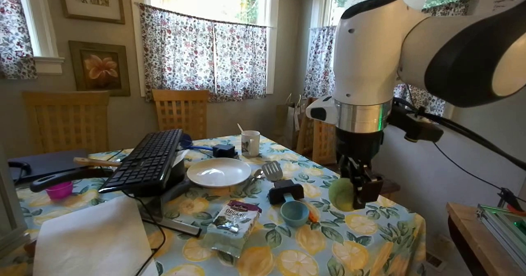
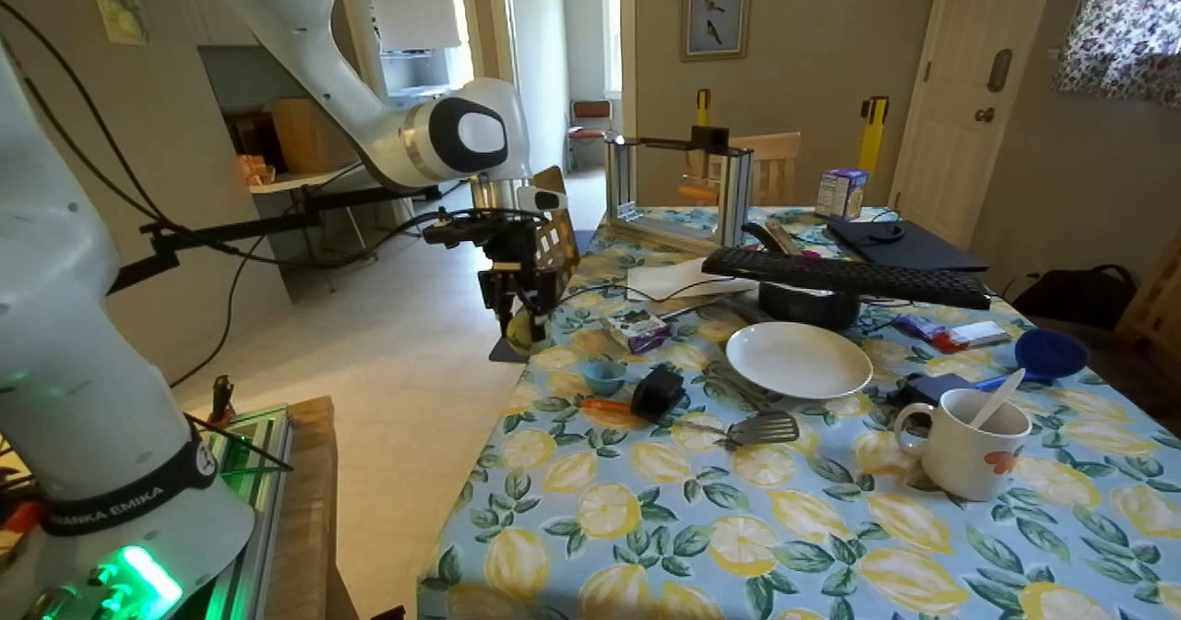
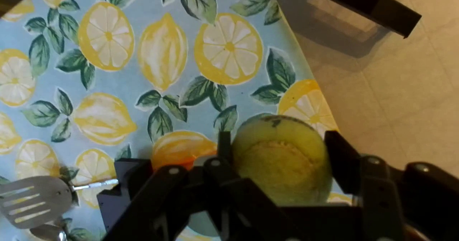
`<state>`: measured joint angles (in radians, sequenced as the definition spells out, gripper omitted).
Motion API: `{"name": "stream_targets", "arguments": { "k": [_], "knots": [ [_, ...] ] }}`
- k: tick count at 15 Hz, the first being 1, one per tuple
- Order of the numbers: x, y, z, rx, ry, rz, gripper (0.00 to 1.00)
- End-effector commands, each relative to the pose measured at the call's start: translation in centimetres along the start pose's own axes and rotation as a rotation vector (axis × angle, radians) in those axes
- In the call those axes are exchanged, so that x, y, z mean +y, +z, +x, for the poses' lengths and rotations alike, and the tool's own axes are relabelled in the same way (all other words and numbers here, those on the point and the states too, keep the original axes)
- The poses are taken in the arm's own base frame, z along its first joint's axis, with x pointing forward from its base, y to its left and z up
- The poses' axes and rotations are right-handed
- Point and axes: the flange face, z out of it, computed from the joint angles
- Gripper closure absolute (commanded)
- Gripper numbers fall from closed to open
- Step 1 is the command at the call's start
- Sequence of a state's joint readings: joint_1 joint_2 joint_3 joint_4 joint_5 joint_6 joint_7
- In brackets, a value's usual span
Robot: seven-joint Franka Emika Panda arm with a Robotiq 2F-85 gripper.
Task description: Pick up the light green ball and put it inside the small light blue bowl
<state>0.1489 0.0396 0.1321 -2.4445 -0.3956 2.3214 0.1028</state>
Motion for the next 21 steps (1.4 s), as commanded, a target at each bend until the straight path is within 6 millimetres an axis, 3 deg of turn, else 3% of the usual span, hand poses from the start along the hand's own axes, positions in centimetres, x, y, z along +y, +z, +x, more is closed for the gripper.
{"name": "stream_targets", "arguments": {
  "k": [1, 2, 3, 8, 15, 21],
  "knots": [
    [1.7, 0.3, 2.6, 0.118, -0.044, -0.045, 0.59],
    [2.7, 0.3, 3.4, 0.142, -0.026, -0.047, 0.59],
    [5.2, 1.1, 2.8, 0.162, -0.004, -0.039, 0.59],
    [10.0, 4.2, 4.7, 0.19, 0.046, 0.007, 0.59],
    [8.9, 6.2, 7.8, 0.192, -0.104, 0.041, 0.59],
    [8.0, 6.1, 8.2, 0.187, -0.208, 0.08, 0.59]
  ]
}}
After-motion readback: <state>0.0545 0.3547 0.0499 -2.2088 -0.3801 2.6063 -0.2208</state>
